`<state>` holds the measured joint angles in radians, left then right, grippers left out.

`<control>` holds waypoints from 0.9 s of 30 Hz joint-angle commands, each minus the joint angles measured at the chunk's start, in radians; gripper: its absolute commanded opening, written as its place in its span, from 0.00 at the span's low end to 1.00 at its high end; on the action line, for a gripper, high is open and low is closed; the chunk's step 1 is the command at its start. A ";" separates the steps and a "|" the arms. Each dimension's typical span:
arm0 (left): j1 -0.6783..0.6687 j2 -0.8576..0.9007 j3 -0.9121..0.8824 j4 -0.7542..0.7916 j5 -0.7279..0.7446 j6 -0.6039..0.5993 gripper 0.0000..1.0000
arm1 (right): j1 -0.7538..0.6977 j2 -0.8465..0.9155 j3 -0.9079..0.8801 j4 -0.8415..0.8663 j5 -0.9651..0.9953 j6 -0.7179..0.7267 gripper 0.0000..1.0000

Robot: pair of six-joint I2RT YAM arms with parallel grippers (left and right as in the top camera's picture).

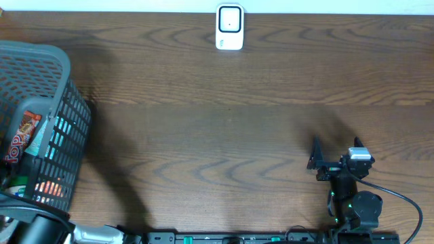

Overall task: Scan the item barcode
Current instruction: 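Grasp the green-lidded jar by its lid with the left gripper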

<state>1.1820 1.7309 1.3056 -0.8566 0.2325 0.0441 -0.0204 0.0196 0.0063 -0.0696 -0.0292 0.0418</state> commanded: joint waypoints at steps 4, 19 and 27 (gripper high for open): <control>0.000 -0.076 -0.002 -0.022 0.074 0.078 0.88 | 0.001 0.000 -0.001 -0.003 0.002 0.010 0.99; -0.042 -0.074 -0.009 -0.162 0.058 0.490 0.88 | 0.001 0.000 -0.001 -0.003 0.002 0.010 0.99; -0.058 -0.074 -0.010 -0.140 -0.014 0.513 0.88 | 0.001 0.000 -0.001 -0.003 0.002 0.010 0.99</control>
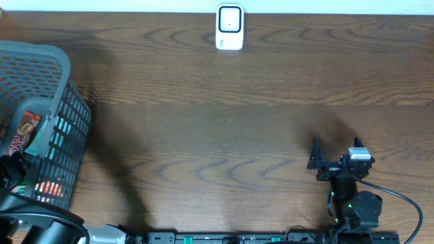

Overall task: Scan the item barcode
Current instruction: 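Grasp the green-lidded jar by its lid with the left gripper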

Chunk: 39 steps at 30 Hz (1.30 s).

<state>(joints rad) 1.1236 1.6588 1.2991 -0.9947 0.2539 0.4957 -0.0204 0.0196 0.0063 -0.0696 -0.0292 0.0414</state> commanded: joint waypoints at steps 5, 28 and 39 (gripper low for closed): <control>0.000 -0.002 -0.003 0.009 -0.062 0.092 0.88 | 0.001 0.000 -0.001 -0.003 0.002 0.010 0.99; -0.004 0.056 0.002 0.078 -0.125 0.324 0.88 | 0.001 0.000 -0.001 -0.003 0.002 0.010 0.99; -0.003 0.057 0.002 0.093 -0.135 0.408 0.88 | 0.001 0.000 -0.001 -0.003 0.002 0.010 0.99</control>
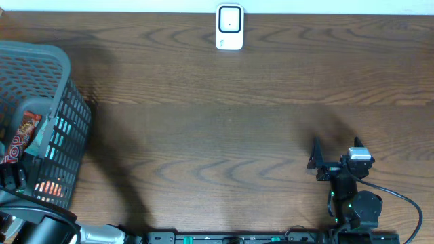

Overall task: Scan the item barcode
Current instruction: 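Grasp the green-lidded jar by its lid with the left gripper, then lift the jar out of the basket with the left gripper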

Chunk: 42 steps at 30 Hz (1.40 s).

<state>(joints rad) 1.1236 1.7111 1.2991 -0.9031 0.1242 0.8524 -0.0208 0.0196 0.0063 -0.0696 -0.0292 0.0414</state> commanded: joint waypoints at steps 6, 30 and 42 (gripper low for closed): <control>-0.022 0.006 0.002 0.063 -0.002 0.074 0.88 | 0.001 0.000 -0.001 -0.003 0.002 0.010 0.99; -0.043 0.184 0.002 0.095 0.013 0.093 0.65 | 0.001 0.000 -0.001 -0.003 0.002 0.010 0.99; -0.109 0.159 0.085 0.093 0.050 0.047 0.60 | 0.001 0.000 -0.001 -0.003 0.002 0.010 0.99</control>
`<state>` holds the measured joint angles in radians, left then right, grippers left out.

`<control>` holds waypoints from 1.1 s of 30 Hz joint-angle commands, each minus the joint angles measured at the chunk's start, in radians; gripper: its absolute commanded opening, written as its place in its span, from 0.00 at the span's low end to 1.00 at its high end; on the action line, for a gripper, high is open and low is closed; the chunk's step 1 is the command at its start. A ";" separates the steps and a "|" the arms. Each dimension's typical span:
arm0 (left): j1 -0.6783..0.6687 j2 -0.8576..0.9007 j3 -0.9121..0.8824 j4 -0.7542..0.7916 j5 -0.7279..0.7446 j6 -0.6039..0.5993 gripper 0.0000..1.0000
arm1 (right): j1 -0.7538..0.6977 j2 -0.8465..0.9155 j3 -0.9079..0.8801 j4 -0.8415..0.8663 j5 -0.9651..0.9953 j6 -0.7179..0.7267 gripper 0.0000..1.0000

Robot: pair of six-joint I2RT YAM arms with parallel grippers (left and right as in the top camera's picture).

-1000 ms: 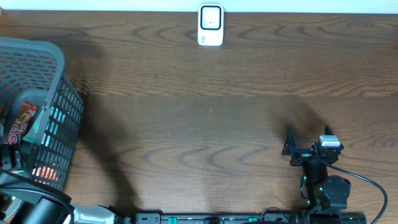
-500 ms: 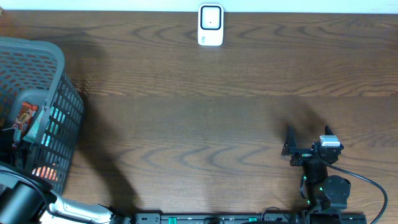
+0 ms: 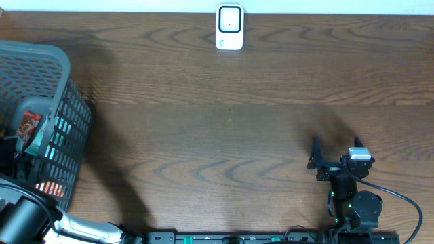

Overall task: Scan the item barcode
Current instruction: 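Lift the jar out of the basket with the left gripper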

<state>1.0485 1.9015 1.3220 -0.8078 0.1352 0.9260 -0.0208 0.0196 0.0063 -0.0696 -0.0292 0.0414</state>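
Note:
A red snack packet lies inside the grey mesh basket at the table's left edge, along with other items with teal and orange showing through the mesh. My left arm reaches up into the basket from the lower left. Its dark gripper sits at the packet's lower end, cut off by the frame edge, so its jaws are unreadable. The white barcode scanner stands at the far middle of the table. My right gripper rests open near the front right, holding nothing.
The basket's tall mesh wall stands between the items and the open wood table. A black cable loops beside the right arm's base. The front rail runs along the near edge.
My left arm has moved farther up into the basket, and now covers the packet's lower, lettered end. The right arm and scanner are unchanged.
The packet first lay in full view in the basket, with my left arm low at the corner. Then the gripper was over the packet's lower end, then lower again with the lettering visible. Now it sits higher against the packet. The right arm stayed still throughout.

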 commanded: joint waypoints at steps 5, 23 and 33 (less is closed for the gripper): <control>-0.099 -0.095 0.137 0.007 0.121 -0.061 0.60 | 0.001 0.000 -0.001 -0.003 0.002 0.010 0.99; -0.142 -0.388 0.199 0.045 0.280 -0.139 0.59 | 0.001 0.000 -0.001 -0.003 0.002 0.010 0.99; -0.142 -0.516 0.199 0.151 0.511 -0.292 0.59 | 0.001 0.000 -0.001 -0.003 0.002 0.010 0.99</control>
<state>0.9062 1.4216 1.5005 -0.6727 0.5362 0.7094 -0.0208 0.0196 0.0063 -0.0696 -0.0292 0.0414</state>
